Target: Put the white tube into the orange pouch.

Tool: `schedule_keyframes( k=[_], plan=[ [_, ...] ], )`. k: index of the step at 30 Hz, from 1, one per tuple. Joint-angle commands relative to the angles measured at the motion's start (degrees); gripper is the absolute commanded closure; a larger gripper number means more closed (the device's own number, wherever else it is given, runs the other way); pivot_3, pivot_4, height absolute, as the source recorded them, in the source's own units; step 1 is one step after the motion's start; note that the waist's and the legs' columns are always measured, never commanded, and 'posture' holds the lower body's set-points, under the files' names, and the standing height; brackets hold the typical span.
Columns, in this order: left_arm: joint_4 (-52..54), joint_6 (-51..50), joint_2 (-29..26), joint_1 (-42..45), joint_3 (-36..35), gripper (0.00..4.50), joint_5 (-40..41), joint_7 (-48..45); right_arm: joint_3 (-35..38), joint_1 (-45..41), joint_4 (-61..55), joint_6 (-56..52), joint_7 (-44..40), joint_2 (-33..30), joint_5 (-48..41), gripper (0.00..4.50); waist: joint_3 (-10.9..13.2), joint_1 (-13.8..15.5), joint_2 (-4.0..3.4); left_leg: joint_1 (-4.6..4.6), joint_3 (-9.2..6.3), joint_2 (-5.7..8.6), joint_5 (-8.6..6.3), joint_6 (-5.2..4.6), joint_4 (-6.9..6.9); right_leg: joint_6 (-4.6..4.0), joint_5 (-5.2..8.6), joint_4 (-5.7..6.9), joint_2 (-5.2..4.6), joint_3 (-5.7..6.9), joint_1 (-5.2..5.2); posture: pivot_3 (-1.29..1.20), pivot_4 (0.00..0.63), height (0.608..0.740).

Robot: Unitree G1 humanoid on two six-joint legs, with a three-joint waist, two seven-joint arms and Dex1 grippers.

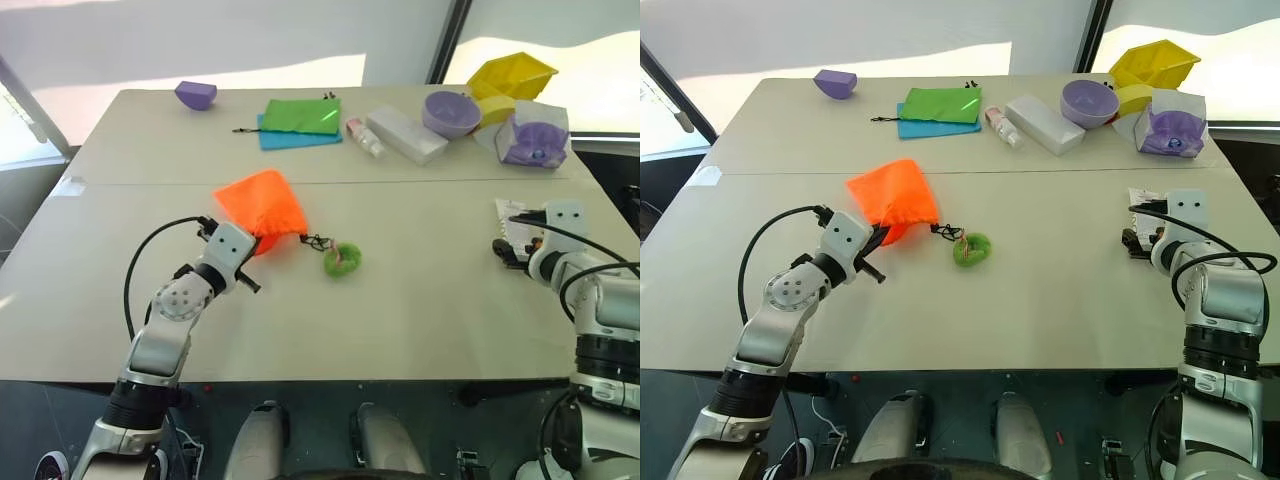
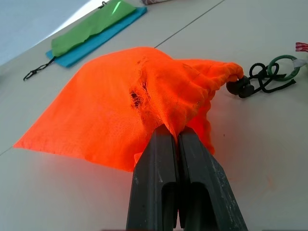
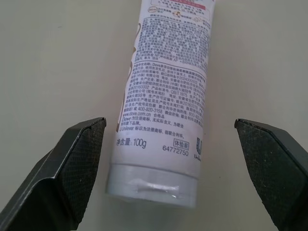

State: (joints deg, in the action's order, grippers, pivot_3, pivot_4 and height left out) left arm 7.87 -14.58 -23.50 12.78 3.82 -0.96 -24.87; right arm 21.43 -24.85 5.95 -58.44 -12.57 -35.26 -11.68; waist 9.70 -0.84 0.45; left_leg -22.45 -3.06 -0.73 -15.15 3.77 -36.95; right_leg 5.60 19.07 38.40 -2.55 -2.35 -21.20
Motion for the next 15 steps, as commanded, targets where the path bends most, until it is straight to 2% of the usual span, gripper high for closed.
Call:
schedule_keyframes(
  k=[1,3,5,7,9,10,13,15],
  plan=[
    [1.52,1.06,-0.05,-0.06,0.05,4.49,-0.51,0.25,3.48,-1.34,0.2,-1.87,1.02,0.78,-1.73,0.0,0.0,-0.09,0.0,0.0,0.01,0.0,0.0,0.0,0.0,0.0,0.0,0.0,0.0,0.0,0.0,0.0,0.15,0.74],
    [1.69,1.08,-0.06,-0.2,0.02,4.49,-0.52,0.21,4.03,-1.42,0.08,-2.32,1.17,1.12,-2.14,0.0,0.0,-0.08,0.0,0.0,0.01,0.0,0.0,0.0,0.0,0.0,0.0,0.0,0.0,-0.01,0.0,0.0,0.15,0.74],
    [1.71,1.16,-0.11,-0.24,0.01,4.5,-0.59,0.17,4.88,-1.68,-0.36,-2.68,1.33,1.43,-2.74,0.53,0.0,-0.06,0.0,0.0,0.0,0.0,0.0,0.0,-0.01,0.0,0.0,0.0,0.0,-0.01,0.0,0.0,0.15,0.74],
    [1.6,1.24,-0.11,-0.15,-0.02,4.5,-0.62,0.16,5.49,-1.94,-1.06,-3.32,1.29,1.91,-3.65,1.3,0.0,-0.05,0.0,0.0,0.01,0.0,0.0,0.0,0.0,0.0,0.0,0.0,0.0,-0.01,0.0,0.0,0.15,0.74],
    [1.41,1.36,-0.09,0.02,0.08,4.5,-0.74,0.14,5.23,-1.63,-1.81,-3.64,1.45,2.12,-3.92,2.35,0.0,-0.04,0.0,0.0,0.01,0.0,0.0,-0.01,0.0,0.0,0.0,0.0,0.0,-0.01,0.01,0.0,0.15,0.74],
    [1.35,1.38,-0.07,0.06,0.1,4.5,-0.76,0.12,5.23,-1.48,-2.22,-3.95,1.45,2.29,-4.22,2.68,0.0,-0.04,0.0,0.0,0.01,0.0,0.0,-0.01,0.0,0.0,0.0,0.0,0.0,-0.01,0.0,0.0,0.15,0.74],
    [1.28,1.45,-0.08,0.06,0.09,4.5,-0.83,0.0,4.15,-1.09,-4.73,-3.32,0.33,2.67,-5.02,2.67,0.0,-0.1,-0.01,0.0,0.0,0.0,-0.01,-0.01,0.01,0.0,0.0,0.0,0.01,-0.01,-0.01,0.0,0.15,0.74],
    [1.13,1.61,-0.12,0.15,0.1,4.5,-0.99,-0.05,0.48,-0.06,-9.26,0.62,-4.06,2.37,-6.07,2.67,0.02,-0.28,-0.03,0.0,0.02,0.0,-0.01,-0.01,0.02,0.0,0.0,0.0,0.01,-0.02,-0.03,0.0,0.15,0.74]
  ],
)
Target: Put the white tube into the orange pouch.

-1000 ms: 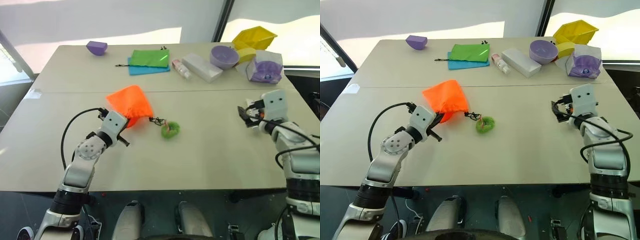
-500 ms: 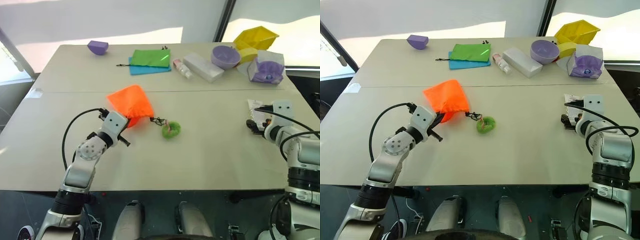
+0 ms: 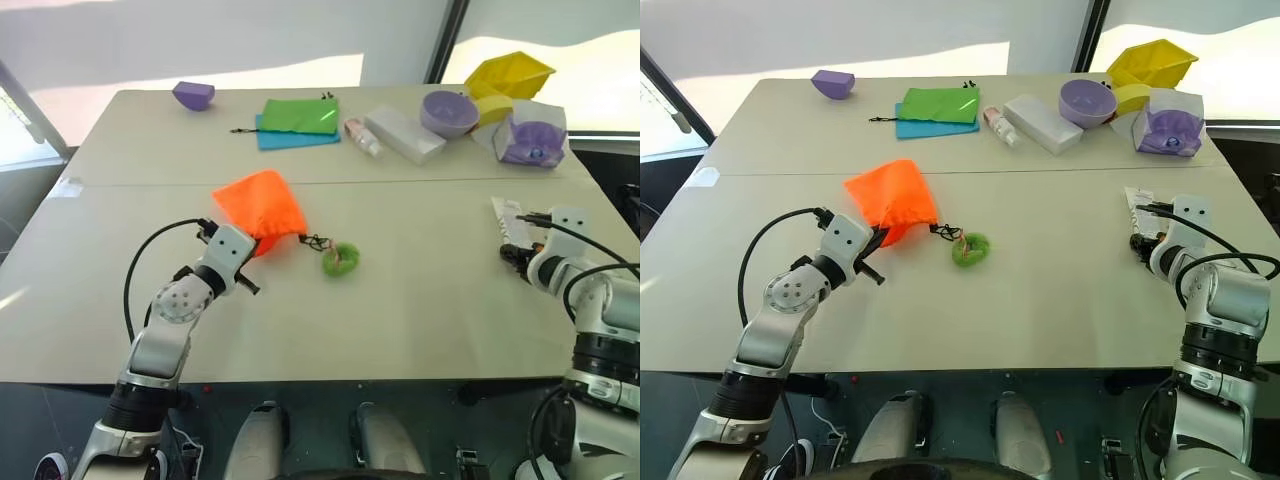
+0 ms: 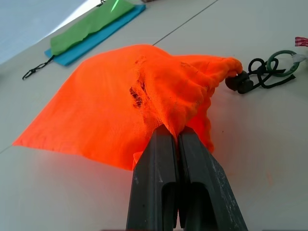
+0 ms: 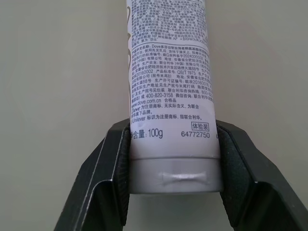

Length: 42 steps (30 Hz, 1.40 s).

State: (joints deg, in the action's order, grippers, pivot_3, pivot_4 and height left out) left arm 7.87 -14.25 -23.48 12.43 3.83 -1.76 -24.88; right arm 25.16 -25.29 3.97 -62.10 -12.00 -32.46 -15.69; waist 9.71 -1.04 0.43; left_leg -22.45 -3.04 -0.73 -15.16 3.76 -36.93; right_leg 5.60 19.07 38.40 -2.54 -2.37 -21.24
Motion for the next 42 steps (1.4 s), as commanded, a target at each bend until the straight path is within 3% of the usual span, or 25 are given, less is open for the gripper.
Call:
schedule_keyframes(
  k=[1,5,12,14,16,21,36,42],
  plan=[
    [1.01,1.32,-0.12,0.58,0.08,4.5,-0.23,-0.05,-5.92,1.54,-9.88,7.17,-7.31,-1.07,-2.02,2.67,0.02,-0.15,-0.04,0.0,0.01,0.0,0.0,0.0,0.01,0.0,0.0,0.0,0.01,0.0,-0.02,0.0,0.15,0.74],
    [0.8,1.51,-0.37,0.72,0.08,4.5,-0.52,-0.21,-9.1,4.73,-21.78,9.11,-16.44,1.37,-10.28,2.67,0.05,-0.15,-0.08,-0.02,-0.01,-0.05,0.0,0.0,0.07,0.01,0.0,0.0,0.09,-0.01,-0.08,0.0,0.15,0.74],
    [1.03,1.13,-0.97,1.43,-0.1,4.5,-0.51,-0.84,-22.95,14.48,-39.2,7.72,-29.28,-4.52,-17.5,2.67,0.13,0.42,0.02,-0.16,-0.14,-0.06,-0.04,-0.06,0.03,0.02,0.01,-0.24,-0.04,0.15,0.02,0.0,0.15,0.74],
    [1.2,0.85,-1.05,1.9,-0.03,4.5,-0.28,-1.13,-26.93,15.21,-39.4,7.4,-31.43,-5.47,-18.14,2.67,0.19,0.33,0.09,-0.17,-0.11,-0.04,-0.08,-0.13,-0.04,0.07,-0.01,-0.25,-0.06,0.15,0.03,0.0,0.15,0.74],
    [1.37,0.74,-1.01,2.33,0.05,4.5,-0.1,-1.46,-32.91,13.46,-35.7,12.05,-30.29,-5.16,-12.08,2.67,0.23,0.09,0.16,-0.16,-0.1,-0.02,-0.08,-0.13,-0.09,0.12,-0.06,-0.24,-0.06,0.15,0.03,0.0,0.15,0.74],
    [2.79,0.38,-0.82,2.95,0.48,4.5,0.53,-2.73,-42.83,5.43,-21.77,20.3,-26.8,2.26,-2.41,2.67,0.28,-0.11,0.23,-0.01,-0.1,0.0,-0.01,-0.18,-0.12,-0.02,-0.15,-0.23,0.09,0.07,0.03,0.0,0.15,0.74],
    [6.73,-2.35,-1.79,0.17,1.07,4.5,0.08,-3.82,-42.39,-1.98,-10.27,24.85,-18.09,17.83,3.68,2.67,0.29,0.11,0.21,-0.29,-0.24,-0.04,0.0,-0.16,-0.05,-0.01,-0.16,-0.2,0.01,0.09,-0.21,0.0,0.15,0.74],
    [6.66,-2.37,-2.32,0.38,0.98,4.5,-0.14,-4.02,-41.82,-1.97,-15.25,23.61,-23.84,14.16,1.84,2.67,0.3,0.21,0.2,-0.31,-0.24,-0.01,0.0,-0.16,-0.05,-0.01,-0.16,-0.21,-0.02,0.15,-0.2,0.0,0.15,0.74]
  ],
)
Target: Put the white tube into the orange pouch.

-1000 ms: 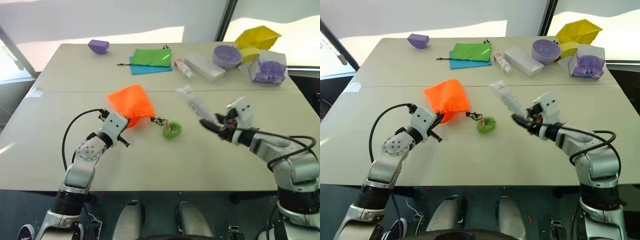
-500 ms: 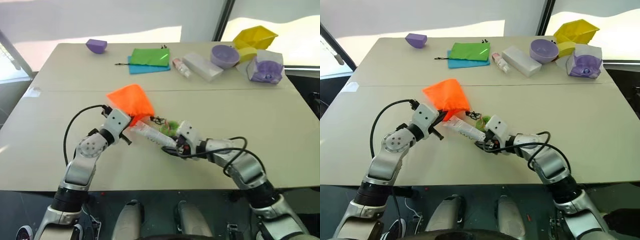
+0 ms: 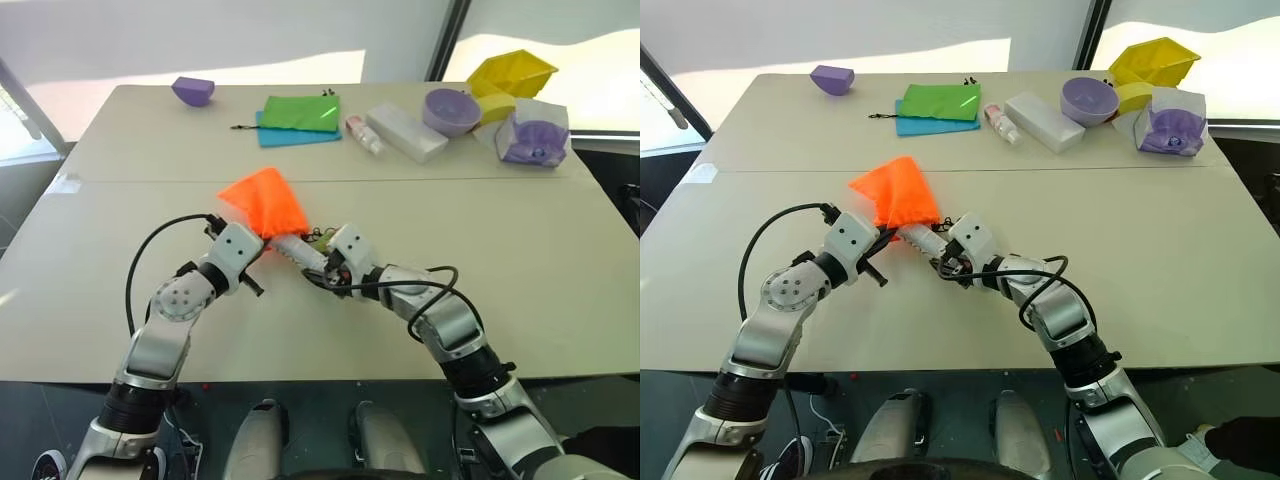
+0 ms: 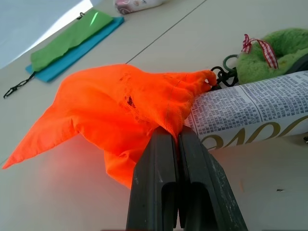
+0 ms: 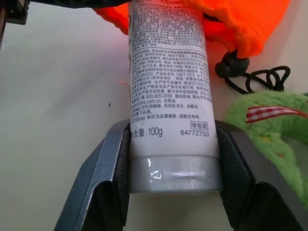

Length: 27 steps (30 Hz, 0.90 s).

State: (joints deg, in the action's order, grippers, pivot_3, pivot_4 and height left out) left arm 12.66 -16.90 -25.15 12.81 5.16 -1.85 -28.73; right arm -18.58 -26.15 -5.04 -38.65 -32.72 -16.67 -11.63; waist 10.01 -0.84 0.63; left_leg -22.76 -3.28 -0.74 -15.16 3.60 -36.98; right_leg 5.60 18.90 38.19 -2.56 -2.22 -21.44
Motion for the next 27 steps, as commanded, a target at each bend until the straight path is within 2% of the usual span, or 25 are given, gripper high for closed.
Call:
schedule_keyframes(
  k=[1,5,11,17,24,27],
  plan=[
    [1.72,0.35,-0.76,-0.01,-0.47,4.5,-0.07,-0.12,2.55,-0.82,-7.12,-0.46,-4.19,-2.9,-2.73,2.67,0.0,0.01,0.0,-0.01,0.0,0.0,0.0,0.0,0.0,0.0,0.0,-0.01,-0.01,0.0,0.0,0.0,0.15,0.74],
    [1.39,0.62,-1.19,-0.16,-0.65,4.5,-0.05,-0.08,4.31,-0.85,-8.34,-1.15,-5.6,-4.46,-3.93,2.67,0.0,-0.03,0.0,0.0,-0.01,0.0,0.0,0.0,0.0,0.0,0.0,0.0,0.0,0.0,0.01,0.0,0.15,0.74],
    [2.6,-0.55,-0.52,0.15,0.21,4.5,0.28,0.0,3.45,-2.97,-4.11,-0.78,-1.46,0.61,-1.81,2.67,0.01,-0.31,-0.02,0.05,-0.02,-0.03,0.0,0.0,0.03,-0.01,-0.01,0.07,0.1,-0.01,-0.01,0.0,0.15,0.74],
    [3.33,-1.66,0.24,0.54,0.09,4.5,0.5,0.28,3.5,-5.77,1.93,0.31,5.8,8.37,1.61,2.67,0.01,-0.29,-0.02,0.04,0.01,-0.02,0.0,0.0,0.01,-0.01,-0.01,0.06,0.03,-0.01,-0.02,0.0,0.15,0.74],
    [3.41,-2.1,0.42,0.31,-0.41,4.5,0.56,0.55,3.31,-6.2,2.15,-0.7,6.43,10.57,1.86,2.67,0.02,-0.17,-0.03,0.01,0.01,-0.01,0.0,0.0,0.01,-0.01,-0.01,0.05,0.0,0.0,-0.03,0.0,0.15,0.74],
    [3.3,-2.2,0.72,0.4,-0.29,4.5,0.9,0.48,1.37,-7.2,3.68,-0.25,7.97,13.35,2.99,2.67,0.02,-0.39,-0.03,0.01,0.01,-0.01,0.0,0.0,0.01,-0.01,-0.01,0.06,0.02,0.0,-0.04,0.0,0.15,0.74]
  ],
)
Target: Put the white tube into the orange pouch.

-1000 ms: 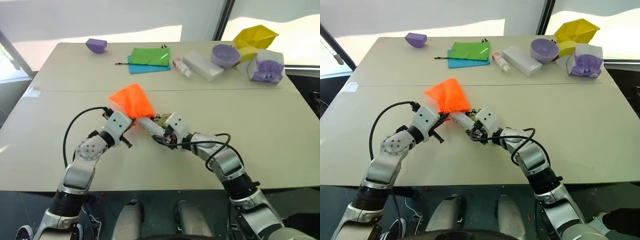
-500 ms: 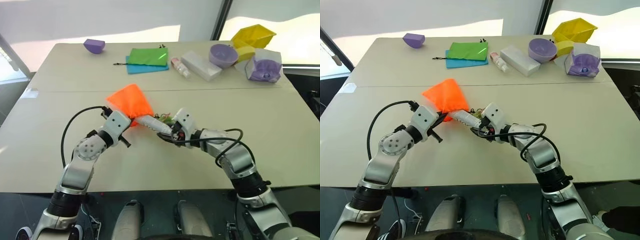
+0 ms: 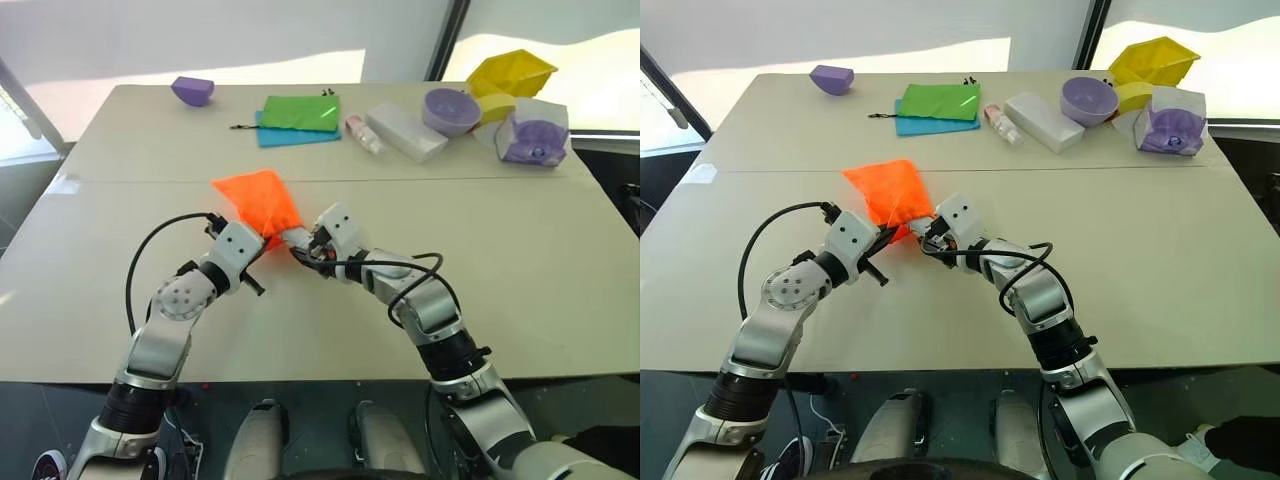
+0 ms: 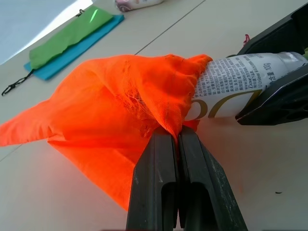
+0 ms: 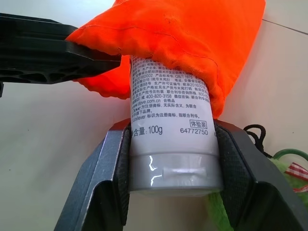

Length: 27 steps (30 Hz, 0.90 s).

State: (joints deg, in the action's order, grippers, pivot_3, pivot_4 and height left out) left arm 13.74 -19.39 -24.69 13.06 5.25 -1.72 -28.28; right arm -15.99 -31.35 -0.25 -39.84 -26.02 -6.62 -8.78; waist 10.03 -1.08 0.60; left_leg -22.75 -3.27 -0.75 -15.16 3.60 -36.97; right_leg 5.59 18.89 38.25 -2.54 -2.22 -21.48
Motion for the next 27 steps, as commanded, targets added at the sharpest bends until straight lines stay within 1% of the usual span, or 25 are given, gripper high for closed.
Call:
schedule_keyframes(
  k=[1,4,8,10,14,20,22,27],
  plan=[
    [2.2,0.24,0.43,0.21,-0.18,4.5,0.71,0.14,-1.13,-2.72,0.45,1.36,2.23,4.64,0.5,2.67,0.0,-0.31,0.0,0.01,0.01,0.0,0.0,0.0,0.01,0.0,0.0,0.02,0.02,-0.01,-0.03,0.0,0.15,0.74],
    [1.94,0.0,1.02,0.42,-0.07,4.5,0.96,0.32,-0.26,-4.3,5.02,2.42,4.96,7.75,1.64,2.67,0.0,-0.41,-0.01,0.01,0.0,0.0,0.0,0.0,0.02,-0.01,0.0,0.15,0.07,-0.01,-0.11,0.0,0.15,0.74],
    [1.31,0.21,1.51,0.86,0.37,4.5,0.66,0.4,-1.77,-6.49,9.83,5.3,5.55,9.84,3.64,2.67,0.01,-0.38,-0.01,0.0,0.01,0.0,0.01,0.01,0.01,0.0,0.0,0.16,0.04,-0.02,-0.11,0.0,0.15,0.74],
    [1.35,0.04,1.69,0.86,0.4,4.5,0.82,0.34,-0.57,-8.23,13.14,6.94,6.24,10.6,4.14,2.67,0.01,-0.52,-0.01,0.01,0.05,0.01,0.01,0.02,0.0,0.0,-0.01,0.16,0.03,-0.05,-0.12,0.0,0.15,0.74],
    [1.26,-0.12,1.83,-0.09,-0.08,4.5,1.46,0.23,0.1,-10.88,19.1,9.2,4.56,12.36,3.71,2.67,0.01,-1.17,-0.01,0.03,0.03,0.02,0.03,0.05,0.0,-0.01,-0.01,0.2,0.03,-0.05,-0.11,0.0,0.15,0.74],
    [0.42,0.34,3.11,-0.71,-1.17,4.5,2.86,0.34,-1.98,-12.51,23.11,11.19,1.48,14.99,4.39,2.67,0.0,-1.58,-0.01,0.08,0.04,-0.02,0.03,0.05,0.01,-0.01,-0.01,0.23,0.03,-0.05,-0.09,0.0,0.15,0.74],
    [0.82,-0.21,3.85,-1.28,-2.18,4.5,4.64,0.1,-0.27,-14.24,25.26,10.57,0.9,16.67,3.13,2.67,0.01,-1.67,-0.01,0.13,0.04,-0.02,0.03,0.05,0.01,-0.01,-0.01,0.28,0.04,-0.06,-0.08,0.0,0.15,0.74],
    [1.1,0.33,2.6,-2.61,-2.31,4.5,4.57,-0.46,2.78,-17.95,30.83,14.39,4.82,18.99,3.62,2.67,0.01,-1.49,-0.02,0.17,0.03,-0.06,0.04,0.07,0.01,-0.01,-0.02,0.35,0.03,-0.07,-0.08,0.0,0.15,0.74]
  ],
)
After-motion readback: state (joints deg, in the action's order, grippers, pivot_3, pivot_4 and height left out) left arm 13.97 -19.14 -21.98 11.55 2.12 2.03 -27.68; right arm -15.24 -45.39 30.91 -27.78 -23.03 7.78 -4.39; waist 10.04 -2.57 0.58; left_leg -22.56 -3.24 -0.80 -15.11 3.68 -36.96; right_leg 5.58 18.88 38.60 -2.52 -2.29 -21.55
